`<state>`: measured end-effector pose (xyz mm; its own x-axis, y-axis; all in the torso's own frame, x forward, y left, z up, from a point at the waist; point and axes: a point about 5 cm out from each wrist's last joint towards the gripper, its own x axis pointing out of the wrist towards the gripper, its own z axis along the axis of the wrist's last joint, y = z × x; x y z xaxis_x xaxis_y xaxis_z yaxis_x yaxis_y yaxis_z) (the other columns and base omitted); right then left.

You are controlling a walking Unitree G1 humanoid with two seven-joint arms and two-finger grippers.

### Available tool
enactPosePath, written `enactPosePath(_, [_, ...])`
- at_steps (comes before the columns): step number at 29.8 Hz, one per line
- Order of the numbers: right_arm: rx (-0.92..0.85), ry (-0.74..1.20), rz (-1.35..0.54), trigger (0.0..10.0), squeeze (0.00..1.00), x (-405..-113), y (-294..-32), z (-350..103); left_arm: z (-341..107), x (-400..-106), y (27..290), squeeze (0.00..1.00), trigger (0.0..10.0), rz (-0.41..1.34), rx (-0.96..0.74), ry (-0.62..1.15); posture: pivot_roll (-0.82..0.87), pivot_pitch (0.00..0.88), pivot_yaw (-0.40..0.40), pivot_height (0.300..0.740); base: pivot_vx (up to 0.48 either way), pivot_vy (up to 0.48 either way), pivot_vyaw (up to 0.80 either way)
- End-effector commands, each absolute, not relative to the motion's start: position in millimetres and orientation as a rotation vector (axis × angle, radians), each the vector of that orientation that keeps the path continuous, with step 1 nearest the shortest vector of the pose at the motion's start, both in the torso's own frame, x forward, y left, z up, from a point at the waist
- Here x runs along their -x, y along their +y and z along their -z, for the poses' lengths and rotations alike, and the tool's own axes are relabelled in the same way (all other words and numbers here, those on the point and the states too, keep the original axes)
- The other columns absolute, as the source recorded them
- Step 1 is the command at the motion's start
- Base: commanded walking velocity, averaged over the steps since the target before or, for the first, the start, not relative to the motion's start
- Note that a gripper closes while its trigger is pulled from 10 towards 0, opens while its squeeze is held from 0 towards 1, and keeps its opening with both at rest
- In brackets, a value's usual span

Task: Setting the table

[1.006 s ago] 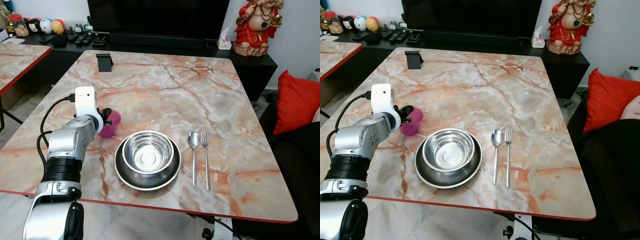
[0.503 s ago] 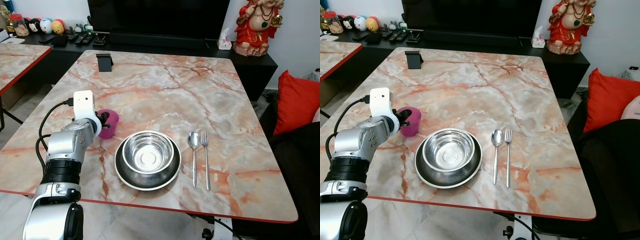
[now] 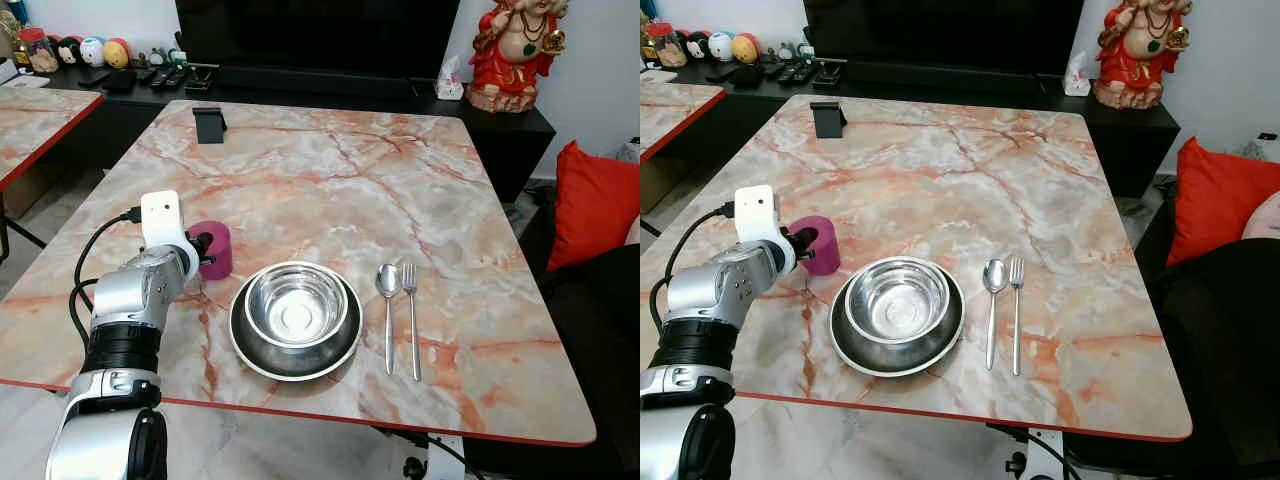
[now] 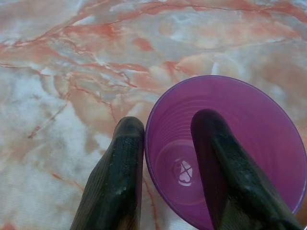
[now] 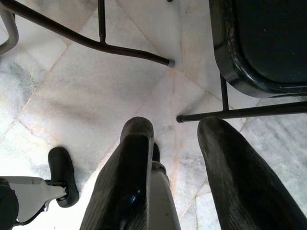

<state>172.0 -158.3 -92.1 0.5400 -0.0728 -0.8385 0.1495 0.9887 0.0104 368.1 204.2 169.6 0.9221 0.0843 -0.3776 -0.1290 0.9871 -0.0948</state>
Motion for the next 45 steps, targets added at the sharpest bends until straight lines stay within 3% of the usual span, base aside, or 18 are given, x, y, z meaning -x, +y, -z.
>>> enactPosePath(1, [-0.078,1.001,0.134,10.0,0.00,-171,-160,93,-171,-368,204,0.00,10.0,-0.108,0.102,0.375,0.07,0.000,-0.049,0.731,0.000,0.000,0.00])
enactPosePath(20, [-0.083,0.998,0.135,10.0,0.00,-172,-159,92,-177,-371,199,0.00,10.0,-0.083,0.082,0.338,0.07,0.000,-0.046,0.731,0.000,0.000,0.00])
enactPosePath(21, [-0.083,0.998,0.135,10.0,0.00,-172,-159,92,-177,-370,199,0.42,10.0,-0.081,0.078,0.342,0.07,0.000,-0.046,0.731,0.000,0.000,0.00])
enactPosePath(22, [-0.083,0.998,0.135,10.0,0.00,-172,-159,92,-176,-370,199,0.42,10.0,-0.081,0.075,0.345,0.07,0.000,-0.046,0.731,0.000,0.000,0.00])
enactPosePath(23, [-0.083,0.998,0.135,10.0,0.00,-172,-159,92,-176,-370,199,0.93,10.0,-0.081,0.075,0.347,0.07,0.000,-0.046,0.731,0.000,0.000,0.00])
enactPosePath(24, [-0.084,0.998,0.135,10.0,0.00,-172,-159,92,-176,-370,199,1.00,10.0,-0.082,0.077,0.349,0.07,0.000,-0.046,0.731,0.000,0.000,0.00])
enactPosePath(44, [-0.083,0.995,0.134,10.0,0.00,-172,-159,92,-192,-373,201,1.00,10.0,-0.100,0.095,0.259,0.08,0.000,-0.047,0.731,0.000,0.000,0.00])
enactPosePath(45, [-0.084,0.994,0.134,10.0,0.00,-172,-159,92,-195,-373,200,0.64,10.0,-0.095,0.085,0.233,0.08,0.000,-0.047,0.731,0.000,0.000,0.00])
